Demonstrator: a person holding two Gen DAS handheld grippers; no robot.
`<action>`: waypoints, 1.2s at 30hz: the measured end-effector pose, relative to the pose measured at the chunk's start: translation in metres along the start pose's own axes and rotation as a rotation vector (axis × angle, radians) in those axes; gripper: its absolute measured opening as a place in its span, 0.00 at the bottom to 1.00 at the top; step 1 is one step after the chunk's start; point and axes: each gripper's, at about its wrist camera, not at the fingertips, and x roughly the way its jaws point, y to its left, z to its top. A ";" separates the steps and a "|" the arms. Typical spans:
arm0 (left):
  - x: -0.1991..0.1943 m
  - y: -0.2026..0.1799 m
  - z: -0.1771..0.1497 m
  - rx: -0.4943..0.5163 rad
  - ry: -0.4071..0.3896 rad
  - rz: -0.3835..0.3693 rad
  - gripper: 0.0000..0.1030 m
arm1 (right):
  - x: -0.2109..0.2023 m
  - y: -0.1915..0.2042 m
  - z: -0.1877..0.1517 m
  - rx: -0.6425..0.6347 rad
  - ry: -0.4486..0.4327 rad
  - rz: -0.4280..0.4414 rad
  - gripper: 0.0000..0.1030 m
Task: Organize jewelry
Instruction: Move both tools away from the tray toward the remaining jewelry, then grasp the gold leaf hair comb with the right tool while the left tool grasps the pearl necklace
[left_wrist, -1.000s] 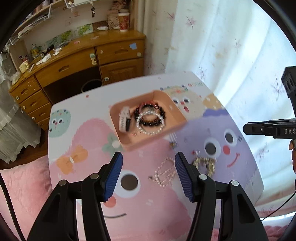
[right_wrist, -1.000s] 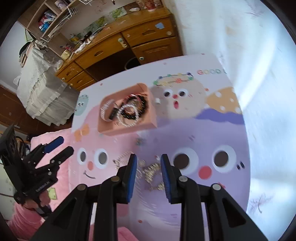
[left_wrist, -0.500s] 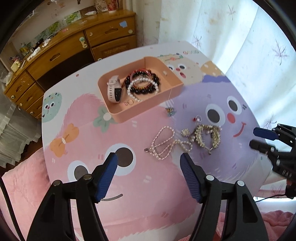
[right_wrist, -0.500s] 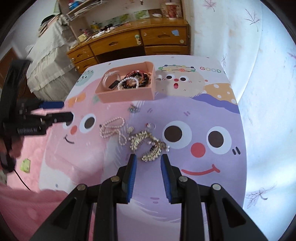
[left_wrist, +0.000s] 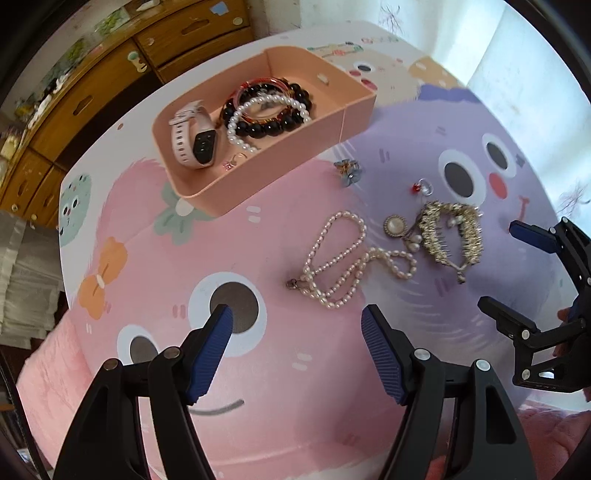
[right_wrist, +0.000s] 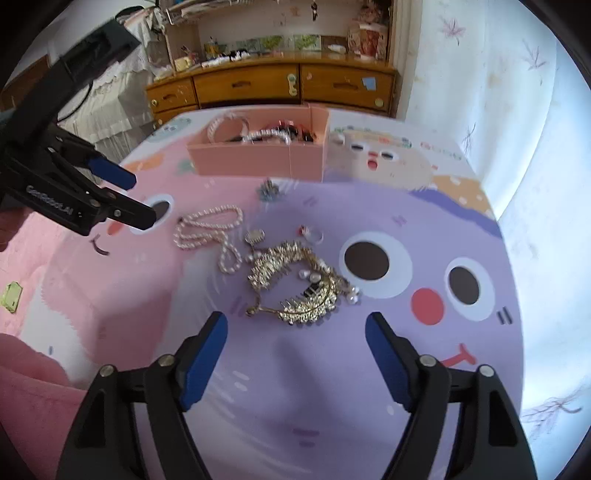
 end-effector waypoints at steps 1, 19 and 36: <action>0.005 -0.001 0.001 0.005 0.007 0.005 0.68 | 0.006 -0.002 0.000 0.013 0.014 0.001 0.79; 0.047 -0.010 0.018 0.036 0.009 -0.038 0.68 | 0.037 0.008 0.009 -0.049 -0.027 -0.032 0.79; 0.036 -0.008 0.021 0.010 -0.065 -0.109 0.08 | 0.035 -0.001 0.018 -0.039 0.025 0.031 0.70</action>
